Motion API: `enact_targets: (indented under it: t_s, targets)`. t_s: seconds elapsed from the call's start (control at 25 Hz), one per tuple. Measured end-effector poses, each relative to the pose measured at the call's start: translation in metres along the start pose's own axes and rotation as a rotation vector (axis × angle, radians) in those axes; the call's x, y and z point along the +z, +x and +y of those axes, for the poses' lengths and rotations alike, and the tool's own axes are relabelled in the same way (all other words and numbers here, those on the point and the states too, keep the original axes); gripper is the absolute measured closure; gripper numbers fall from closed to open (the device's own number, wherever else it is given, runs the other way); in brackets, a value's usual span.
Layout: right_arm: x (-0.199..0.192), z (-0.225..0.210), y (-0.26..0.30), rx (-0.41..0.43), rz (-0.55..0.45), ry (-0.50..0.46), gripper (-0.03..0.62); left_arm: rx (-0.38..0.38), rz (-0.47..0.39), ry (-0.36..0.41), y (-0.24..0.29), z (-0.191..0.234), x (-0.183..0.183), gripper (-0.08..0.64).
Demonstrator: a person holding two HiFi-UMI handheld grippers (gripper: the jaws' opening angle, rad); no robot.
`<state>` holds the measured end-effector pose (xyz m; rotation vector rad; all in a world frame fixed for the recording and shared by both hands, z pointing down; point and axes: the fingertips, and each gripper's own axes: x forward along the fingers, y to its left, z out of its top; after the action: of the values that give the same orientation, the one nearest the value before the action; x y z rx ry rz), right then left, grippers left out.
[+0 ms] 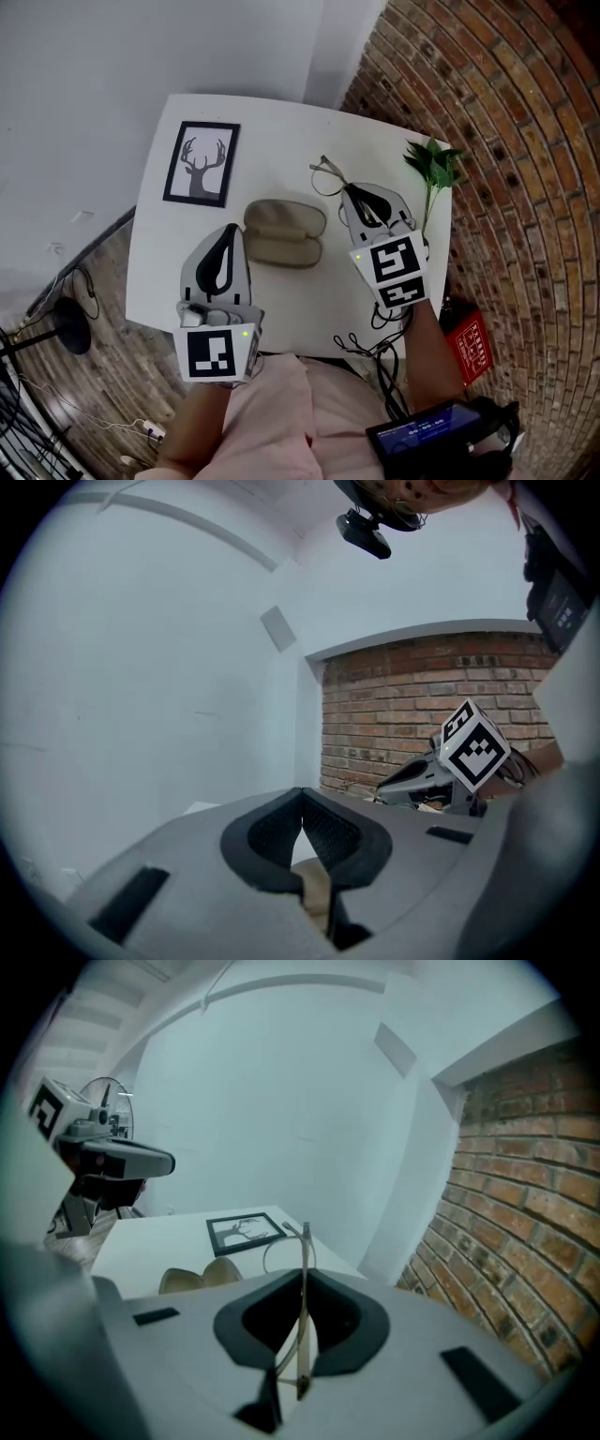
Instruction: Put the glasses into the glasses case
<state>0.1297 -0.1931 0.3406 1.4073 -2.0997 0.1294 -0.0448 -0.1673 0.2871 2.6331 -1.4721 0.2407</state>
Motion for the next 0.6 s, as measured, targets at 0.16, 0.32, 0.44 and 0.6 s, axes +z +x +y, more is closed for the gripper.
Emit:
enact_targets:
  t_s: [0.16, 0.32, 0.44, 0.6]
  targets:
    - [0.016, 0.026, 0.007, 0.082, -0.032, -0.048, 0.574, 0.061, -0.031, 0.001, -0.022, 0.008, 0.004, 0.554]
    - [0.029, 0.051, 0.01, 0.16, -0.063, -0.091, 0.574, 0.157, -0.02, 0.013, -0.049, 0.02, 0.002, 0.554]
    - [0.035, 0.069, 0.009, 0.208, -0.081, -0.116, 0.574, 0.214, -0.01, 0.007, -0.067, 0.026, 0.0, 0.554]
    - [0.038, 0.087, 0.01, 0.26, -0.095, -0.142, 0.574, 0.243, -0.035, 0.0, -0.08, 0.029, -0.002, 0.554]
